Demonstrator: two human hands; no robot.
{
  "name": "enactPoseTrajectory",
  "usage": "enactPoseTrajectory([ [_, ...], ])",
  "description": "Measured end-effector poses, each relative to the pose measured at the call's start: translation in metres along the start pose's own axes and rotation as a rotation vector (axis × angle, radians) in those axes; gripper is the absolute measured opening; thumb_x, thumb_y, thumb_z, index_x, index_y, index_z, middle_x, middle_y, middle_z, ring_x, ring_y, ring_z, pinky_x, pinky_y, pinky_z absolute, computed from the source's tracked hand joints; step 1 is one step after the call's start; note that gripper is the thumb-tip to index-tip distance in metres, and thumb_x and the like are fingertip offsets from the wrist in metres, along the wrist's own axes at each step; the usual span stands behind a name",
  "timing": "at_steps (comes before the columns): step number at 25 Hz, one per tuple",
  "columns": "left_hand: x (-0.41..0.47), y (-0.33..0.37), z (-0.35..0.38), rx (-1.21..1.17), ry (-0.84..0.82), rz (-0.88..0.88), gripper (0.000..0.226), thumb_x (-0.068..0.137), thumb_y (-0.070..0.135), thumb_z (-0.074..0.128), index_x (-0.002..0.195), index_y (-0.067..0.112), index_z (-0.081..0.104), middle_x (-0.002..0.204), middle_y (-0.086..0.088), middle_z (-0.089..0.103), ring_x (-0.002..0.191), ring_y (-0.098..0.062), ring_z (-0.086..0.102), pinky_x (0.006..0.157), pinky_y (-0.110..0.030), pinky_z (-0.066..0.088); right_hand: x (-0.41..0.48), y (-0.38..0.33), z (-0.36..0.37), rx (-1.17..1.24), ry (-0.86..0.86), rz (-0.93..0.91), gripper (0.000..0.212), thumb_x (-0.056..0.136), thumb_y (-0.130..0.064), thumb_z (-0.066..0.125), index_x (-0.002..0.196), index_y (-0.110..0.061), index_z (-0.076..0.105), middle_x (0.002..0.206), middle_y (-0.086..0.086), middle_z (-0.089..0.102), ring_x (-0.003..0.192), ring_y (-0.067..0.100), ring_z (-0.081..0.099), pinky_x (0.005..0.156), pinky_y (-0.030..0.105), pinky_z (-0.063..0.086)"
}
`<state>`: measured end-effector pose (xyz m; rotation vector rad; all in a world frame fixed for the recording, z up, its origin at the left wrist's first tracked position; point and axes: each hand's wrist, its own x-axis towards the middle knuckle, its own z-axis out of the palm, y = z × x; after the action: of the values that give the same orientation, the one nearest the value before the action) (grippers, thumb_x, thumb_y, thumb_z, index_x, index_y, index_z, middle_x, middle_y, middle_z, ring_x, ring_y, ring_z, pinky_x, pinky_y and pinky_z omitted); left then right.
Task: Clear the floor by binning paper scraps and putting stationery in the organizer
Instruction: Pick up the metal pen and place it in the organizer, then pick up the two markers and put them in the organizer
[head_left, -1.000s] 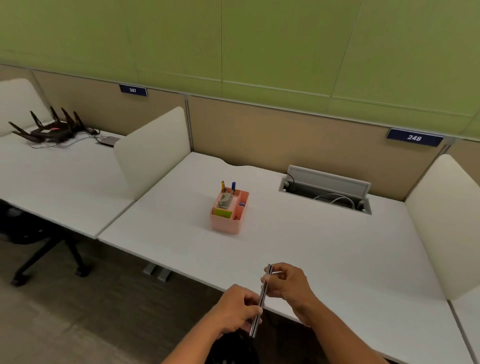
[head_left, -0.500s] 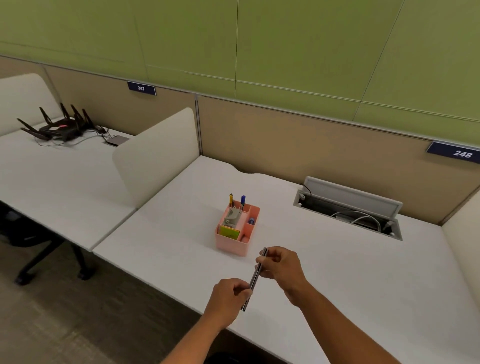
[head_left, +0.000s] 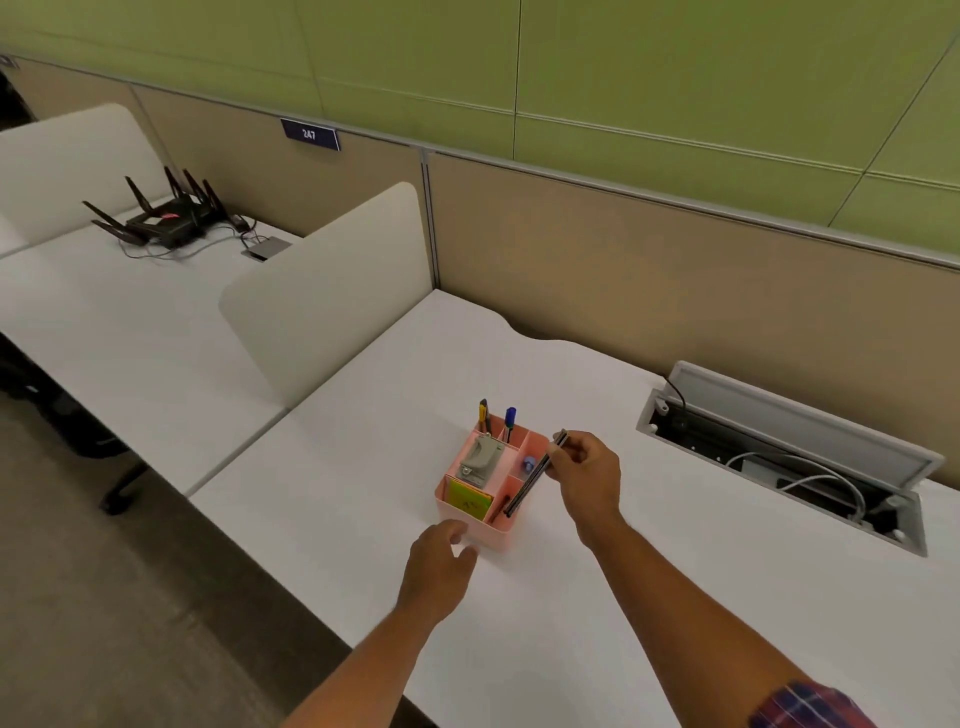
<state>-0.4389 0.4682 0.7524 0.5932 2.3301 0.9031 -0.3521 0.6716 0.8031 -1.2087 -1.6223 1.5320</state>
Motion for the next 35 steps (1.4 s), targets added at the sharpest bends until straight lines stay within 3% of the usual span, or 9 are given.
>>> enactPoseTrajectory([
  [7, 0.007, -0.009, 0.01, 0.054, 0.004, -0.068, 0.04, 0.103, 0.029, 0.062, 0.142, 0.023, 0.058, 0.14, -0.001, 0.063, 0.128, -0.019, 0.061, 0.104, -0.03, 0.053, 0.022, 0.044, 0.023, -0.163, -0.12, 0.058, 0.005, 0.095, -0.02, 0.07, 0.1, -0.021, 0.07, 0.093, -0.003, 0.076, 0.089, 0.02, 0.076, 0.076, 0.033, 0.065],
  [12, 0.007, -0.012, 0.009, 0.091, 0.007, -0.087, 0.04, 0.103, 0.031, 0.061, 0.142, 0.023, 0.057, 0.142, -0.001, 0.062, 0.129, -0.019, 0.061, 0.104, -0.03, 0.053, 0.022, 0.065, 0.032, -0.352, -0.233, 0.07, 0.012, 0.096, -0.023, 0.071, 0.106, -0.016, 0.07, 0.122, 0.005, 0.074, 0.098, 0.025, 0.073, 0.091, 0.048, 0.063],
  [18, 0.002, -0.016, 0.01, 0.129, -0.007, -0.089, 0.039, 0.104, 0.033, 0.06, 0.142, 0.025, 0.057, 0.144, 0.0, 0.06, 0.13, -0.018, 0.06, 0.104, -0.028, 0.052, 0.02, 0.064, 0.031, -0.442, -0.255, 0.06, 0.024, 0.098, -0.026, 0.068, 0.118, -0.012, 0.068, 0.123, 0.005, 0.073, 0.107, 0.024, 0.072, 0.099, 0.043, 0.06],
  [27, -0.018, -0.02, 0.004, 0.203, 0.005, -0.02, 0.04, 0.104, 0.033, 0.059, 0.142, 0.025, 0.056, 0.143, 0.0, 0.061, 0.132, -0.017, 0.058, 0.109, -0.031, 0.053, -0.018, 0.077, 0.002, -0.483, -0.195, 0.084, 0.04, 0.095, -0.023, 0.072, 0.13, -0.008, 0.062, 0.119, 0.007, 0.069, 0.103, 0.02, 0.064, 0.089, 0.03, 0.051],
  [30, -0.033, -0.025, 0.002, 0.25, -0.002, 0.026, 0.042, 0.104, 0.034, 0.058, 0.145, 0.025, 0.054, 0.149, 0.0, 0.058, 0.138, -0.018, 0.055, 0.114, -0.035, 0.051, -0.054, 0.086, -0.009, -0.604, -0.206, 0.029, 0.043, 0.098, -0.028, 0.066, 0.137, -0.011, 0.058, 0.132, 0.008, 0.066, 0.116, 0.022, 0.063, 0.1, 0.033, 0.051],
  [32, -0.043, -0.028, 0.003, 0.291, -0.012, 0.051, 0.047, 0.105, 0.037, 0.055, 0.15, 0.026, 0.05, 0.158, 0.0, 0.051, 0.147, -0.019, 0.048, 0.121, -0.037, 0.044, -0.079, 0.093, -0.017, -0.734, -0.221, -0.025, 0.05, 0.102, -0.036, 0.058, 0.147, -0.016, 0.05, 0.148, 0.005, 0.056, 0.134, 0.022, 0.054, 0.114, 0.037, 0.044],
  [35, -0.064, -0.032, -0.001, 0.397, -0.031, 0.128, 0.055, 0.105, 0.043, 0.053, 0.156, 0.027, 0.042, 0.165, 0.001, 0.043, 0.154, -0.02, 0.039, 0.124, -0.037, 0.035, -0.124, 0.097, -0.023, -0.957, -0.2, -0.132, 0.063, 0.103, -0.048, 0.047, 0.157, -0.018, 0.035, 0.164, 0.004, 0.04, 0.149, 0.023, 0.04, 0.121, 0.04, 0.034],
])
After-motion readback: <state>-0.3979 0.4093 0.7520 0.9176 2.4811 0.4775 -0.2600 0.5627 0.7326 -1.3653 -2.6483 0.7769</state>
